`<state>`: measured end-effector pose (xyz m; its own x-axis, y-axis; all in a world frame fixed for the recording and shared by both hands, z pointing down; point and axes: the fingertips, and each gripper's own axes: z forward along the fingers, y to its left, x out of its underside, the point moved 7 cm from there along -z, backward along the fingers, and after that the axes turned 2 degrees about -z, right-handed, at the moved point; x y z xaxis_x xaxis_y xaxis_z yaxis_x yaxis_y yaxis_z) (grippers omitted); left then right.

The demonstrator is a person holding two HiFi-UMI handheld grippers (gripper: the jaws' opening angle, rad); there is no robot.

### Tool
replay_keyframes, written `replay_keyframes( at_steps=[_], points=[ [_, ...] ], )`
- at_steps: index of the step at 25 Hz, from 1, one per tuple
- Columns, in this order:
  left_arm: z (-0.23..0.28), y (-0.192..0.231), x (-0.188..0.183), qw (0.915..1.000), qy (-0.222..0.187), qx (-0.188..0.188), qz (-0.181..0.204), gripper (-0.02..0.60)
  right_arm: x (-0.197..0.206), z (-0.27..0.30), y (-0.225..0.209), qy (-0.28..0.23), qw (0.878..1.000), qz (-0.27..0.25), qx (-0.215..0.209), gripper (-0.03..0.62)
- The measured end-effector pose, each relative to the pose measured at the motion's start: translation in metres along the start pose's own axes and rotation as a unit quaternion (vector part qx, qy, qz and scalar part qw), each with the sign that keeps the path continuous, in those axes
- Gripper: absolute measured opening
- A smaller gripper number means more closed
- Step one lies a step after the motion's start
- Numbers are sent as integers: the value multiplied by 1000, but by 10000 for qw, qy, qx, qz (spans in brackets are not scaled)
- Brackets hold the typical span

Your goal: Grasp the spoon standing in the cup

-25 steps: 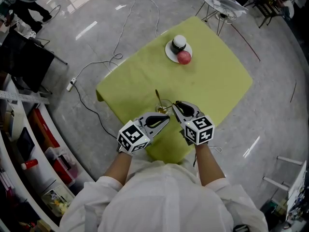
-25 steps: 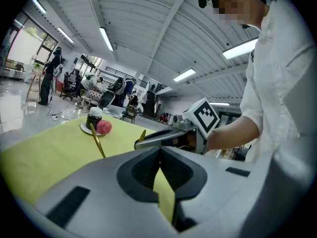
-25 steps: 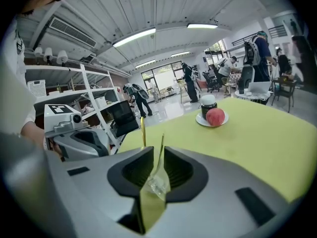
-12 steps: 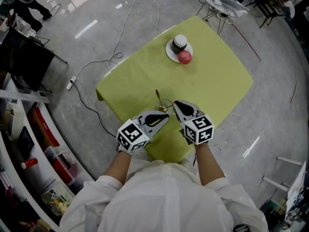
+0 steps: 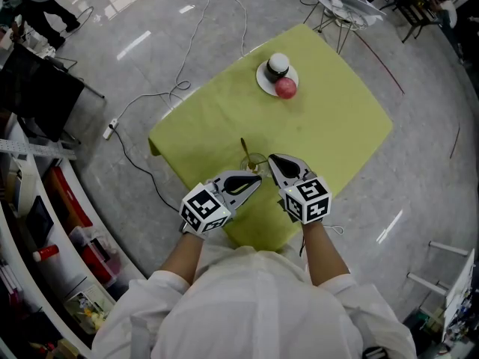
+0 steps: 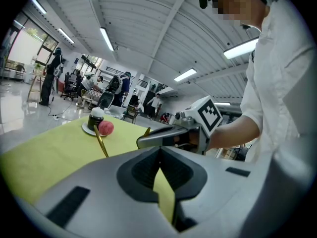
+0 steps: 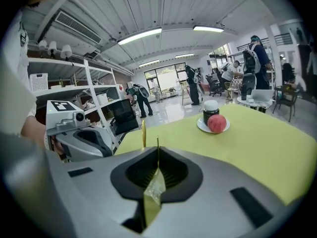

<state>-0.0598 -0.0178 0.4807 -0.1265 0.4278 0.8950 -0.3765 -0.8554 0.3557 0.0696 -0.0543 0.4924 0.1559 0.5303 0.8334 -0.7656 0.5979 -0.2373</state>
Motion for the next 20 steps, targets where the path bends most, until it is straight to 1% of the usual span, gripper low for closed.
replay_keyframes(
  at_steps=[20],
  points=[
    [2,-1,-2,10000,28,31,44,5,-27,-23,3,-354,9990,-240,89,8]
  ],
)
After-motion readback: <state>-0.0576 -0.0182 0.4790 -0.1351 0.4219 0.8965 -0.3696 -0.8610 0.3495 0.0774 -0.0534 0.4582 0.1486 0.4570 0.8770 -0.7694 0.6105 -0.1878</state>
